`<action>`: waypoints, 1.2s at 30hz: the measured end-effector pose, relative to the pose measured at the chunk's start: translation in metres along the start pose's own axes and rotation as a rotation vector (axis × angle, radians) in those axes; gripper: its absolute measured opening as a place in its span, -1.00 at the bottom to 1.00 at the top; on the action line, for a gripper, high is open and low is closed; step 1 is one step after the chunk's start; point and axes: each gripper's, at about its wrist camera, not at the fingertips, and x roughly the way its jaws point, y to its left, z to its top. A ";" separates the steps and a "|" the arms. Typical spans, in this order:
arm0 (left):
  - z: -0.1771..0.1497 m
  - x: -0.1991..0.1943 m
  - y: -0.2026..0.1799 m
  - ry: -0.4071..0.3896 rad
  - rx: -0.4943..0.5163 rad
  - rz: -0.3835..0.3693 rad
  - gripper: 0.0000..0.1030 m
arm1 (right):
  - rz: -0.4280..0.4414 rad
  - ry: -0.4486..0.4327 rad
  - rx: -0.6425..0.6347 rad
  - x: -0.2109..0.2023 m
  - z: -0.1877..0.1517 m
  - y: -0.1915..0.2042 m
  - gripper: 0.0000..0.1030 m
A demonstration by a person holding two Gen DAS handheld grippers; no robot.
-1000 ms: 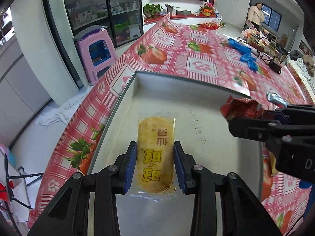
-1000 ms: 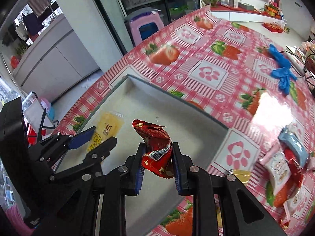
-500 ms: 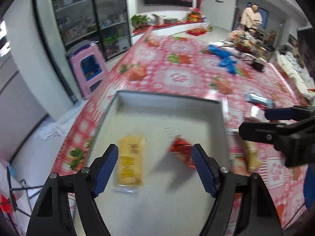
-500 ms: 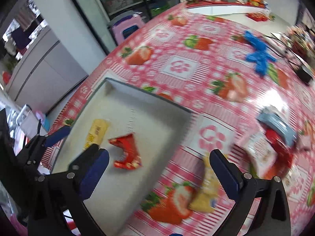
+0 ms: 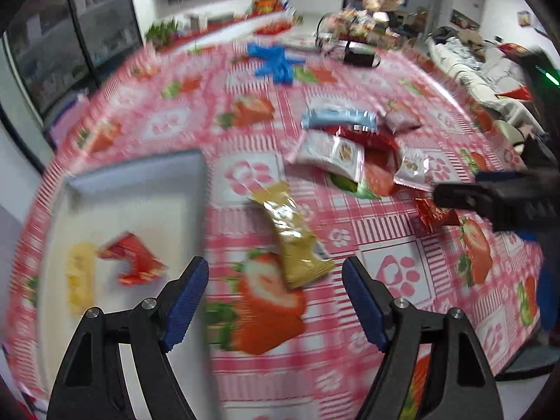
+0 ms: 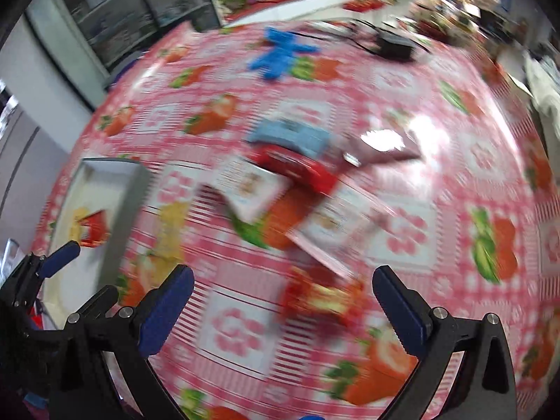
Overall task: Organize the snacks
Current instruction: 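Grasp the gold snack bar with left tool while right tool grasps red candy pack, then carry the gold bar with left tool while right tool carries red candy to tray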
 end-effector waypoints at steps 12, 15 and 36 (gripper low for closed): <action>0.010 0.057 -0.016 0.107 -0.120 0.086 0.61 | -0.087 -0.017 -0.149 0.019 -0.022 -0.020 1.00; 0.015 0.062 -0.014 0.105 -0.147 0.095 0.70 | -0.089 -0.027 -0.225 0.026 -0.022 -0.010 1.00; -0.003 0.043 -0.029 0.028 -0.077 0.040 -0.48 | -0.029 -0.020 -0.217 0.025 -0.058 -0.013 0.07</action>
